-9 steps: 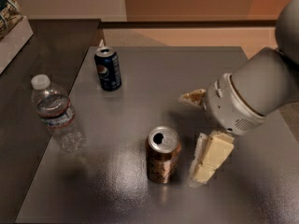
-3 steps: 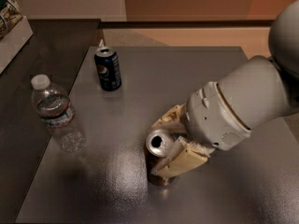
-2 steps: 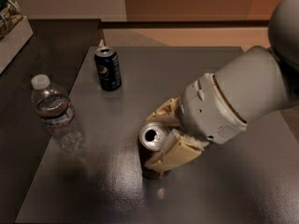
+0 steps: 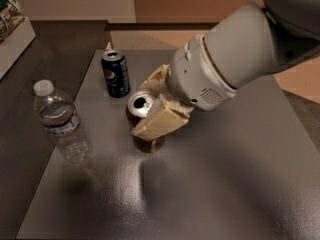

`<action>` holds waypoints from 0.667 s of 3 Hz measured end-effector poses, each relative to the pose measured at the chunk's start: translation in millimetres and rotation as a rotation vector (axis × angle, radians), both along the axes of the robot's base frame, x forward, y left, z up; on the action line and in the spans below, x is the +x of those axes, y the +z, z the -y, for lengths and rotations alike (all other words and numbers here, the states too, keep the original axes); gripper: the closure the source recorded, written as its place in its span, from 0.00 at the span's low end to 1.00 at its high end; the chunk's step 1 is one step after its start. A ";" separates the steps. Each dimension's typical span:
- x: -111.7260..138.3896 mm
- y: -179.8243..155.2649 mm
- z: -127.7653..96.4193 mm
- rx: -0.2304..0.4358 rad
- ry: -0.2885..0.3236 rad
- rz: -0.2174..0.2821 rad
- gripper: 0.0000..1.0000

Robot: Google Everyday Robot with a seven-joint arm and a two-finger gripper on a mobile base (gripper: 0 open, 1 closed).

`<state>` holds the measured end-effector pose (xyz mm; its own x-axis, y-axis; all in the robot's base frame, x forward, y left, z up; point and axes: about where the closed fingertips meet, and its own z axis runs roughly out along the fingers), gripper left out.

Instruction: Move orange can near pepsi can

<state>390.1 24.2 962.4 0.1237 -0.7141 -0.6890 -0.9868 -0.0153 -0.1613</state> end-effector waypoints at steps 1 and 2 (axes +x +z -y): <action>44.6 10.1 -7.7 0.009 -0.066 0.012 1.00; 84.5 8.5 -3.0 0.009 -0.129 0.007 1.00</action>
Offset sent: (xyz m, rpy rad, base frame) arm 0.1390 -0.0073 0.0019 0.0105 0.0086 -0.2159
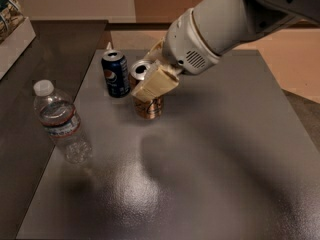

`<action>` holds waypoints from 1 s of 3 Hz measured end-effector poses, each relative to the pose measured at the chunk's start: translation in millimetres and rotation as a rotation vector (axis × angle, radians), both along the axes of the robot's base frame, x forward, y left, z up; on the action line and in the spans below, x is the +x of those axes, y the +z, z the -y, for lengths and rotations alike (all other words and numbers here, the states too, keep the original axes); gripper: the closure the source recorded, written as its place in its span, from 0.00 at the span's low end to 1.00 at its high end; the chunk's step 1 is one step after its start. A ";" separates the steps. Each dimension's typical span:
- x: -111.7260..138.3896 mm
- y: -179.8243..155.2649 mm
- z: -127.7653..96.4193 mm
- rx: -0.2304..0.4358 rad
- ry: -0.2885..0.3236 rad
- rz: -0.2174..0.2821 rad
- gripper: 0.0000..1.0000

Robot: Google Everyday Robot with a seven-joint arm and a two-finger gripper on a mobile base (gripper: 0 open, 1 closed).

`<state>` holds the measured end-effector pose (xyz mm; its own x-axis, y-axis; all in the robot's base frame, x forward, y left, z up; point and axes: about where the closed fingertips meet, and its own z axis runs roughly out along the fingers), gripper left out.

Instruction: Move orange can near pepsi can

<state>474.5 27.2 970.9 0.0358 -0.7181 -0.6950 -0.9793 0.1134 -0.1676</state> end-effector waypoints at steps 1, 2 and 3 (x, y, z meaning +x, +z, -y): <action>33.4 -9.8 8.0 -0.008 -0.050 -0.016 1.00; 53.0 -23.9 6.4 -0.012 -0.061 -0.040 1.00; 67.9 -38.8 0.3 -0.012 -0.070 -0.071 1.00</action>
Offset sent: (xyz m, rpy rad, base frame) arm 0.0802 -0.0069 -0.0444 -0.0150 0.0761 -0.0794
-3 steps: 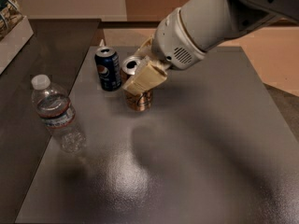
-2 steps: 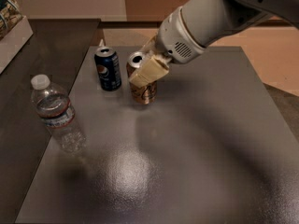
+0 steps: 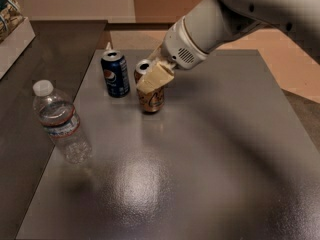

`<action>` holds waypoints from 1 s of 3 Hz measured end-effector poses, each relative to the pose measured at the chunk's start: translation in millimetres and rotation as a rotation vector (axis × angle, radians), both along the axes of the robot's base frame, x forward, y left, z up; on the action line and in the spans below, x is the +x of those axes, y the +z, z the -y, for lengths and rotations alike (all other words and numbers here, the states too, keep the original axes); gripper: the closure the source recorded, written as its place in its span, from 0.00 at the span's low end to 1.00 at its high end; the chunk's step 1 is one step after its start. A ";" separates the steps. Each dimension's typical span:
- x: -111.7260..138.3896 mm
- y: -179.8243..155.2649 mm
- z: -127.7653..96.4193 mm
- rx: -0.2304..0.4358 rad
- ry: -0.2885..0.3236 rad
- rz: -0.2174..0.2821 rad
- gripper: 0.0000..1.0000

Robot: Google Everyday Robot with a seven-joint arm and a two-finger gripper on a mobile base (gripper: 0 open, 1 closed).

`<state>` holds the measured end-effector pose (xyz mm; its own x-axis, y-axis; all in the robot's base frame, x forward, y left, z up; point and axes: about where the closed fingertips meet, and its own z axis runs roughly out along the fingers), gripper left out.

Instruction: Move orange can near pepsi can

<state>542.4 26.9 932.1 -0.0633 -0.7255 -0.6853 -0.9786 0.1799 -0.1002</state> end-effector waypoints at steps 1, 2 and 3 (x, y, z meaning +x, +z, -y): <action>10.3 -8.0 -7.6 0.007 -0.003 -0.021 1.00; 19.0 -13.4 -17.0 0.017 0.003 -0.043 0.82; 25.6 -17.2 -25.1 0.022 0.006 -0.056 0.59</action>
Offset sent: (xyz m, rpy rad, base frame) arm 0.0312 0.0238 -0.0198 0.0315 0.0689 0.0027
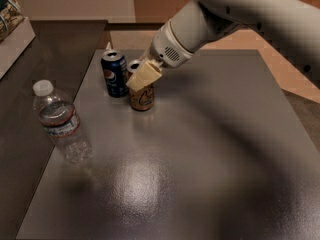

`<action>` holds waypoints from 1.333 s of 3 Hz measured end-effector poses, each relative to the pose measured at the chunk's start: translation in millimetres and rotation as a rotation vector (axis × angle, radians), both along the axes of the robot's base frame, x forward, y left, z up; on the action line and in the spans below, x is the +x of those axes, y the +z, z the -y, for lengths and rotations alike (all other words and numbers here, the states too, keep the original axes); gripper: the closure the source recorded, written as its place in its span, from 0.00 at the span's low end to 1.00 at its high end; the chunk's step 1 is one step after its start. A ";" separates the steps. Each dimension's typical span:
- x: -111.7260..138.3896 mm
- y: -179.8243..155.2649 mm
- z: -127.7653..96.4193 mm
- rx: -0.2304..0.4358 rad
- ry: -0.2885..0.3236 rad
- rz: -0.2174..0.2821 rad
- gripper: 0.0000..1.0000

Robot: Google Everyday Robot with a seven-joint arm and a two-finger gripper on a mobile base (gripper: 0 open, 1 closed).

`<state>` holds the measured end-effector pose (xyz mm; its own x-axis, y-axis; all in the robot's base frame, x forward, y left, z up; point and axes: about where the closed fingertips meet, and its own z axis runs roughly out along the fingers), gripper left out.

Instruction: Move orange can near pepsi can

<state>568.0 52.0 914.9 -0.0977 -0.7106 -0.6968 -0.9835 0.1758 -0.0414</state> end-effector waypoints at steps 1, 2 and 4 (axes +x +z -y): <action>5.9 -3.6 -3.8 0.004 0.013 0.005 0.35; 5.0 -4.0 -5.3 0.003 0.016 0.004 0.13; 4.3 -4.5 -7.0 0.002 0.019 0.003 0.00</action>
Offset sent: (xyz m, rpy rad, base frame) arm 0.0051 0.0033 -0.0031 0.0031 -0.0039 0.0110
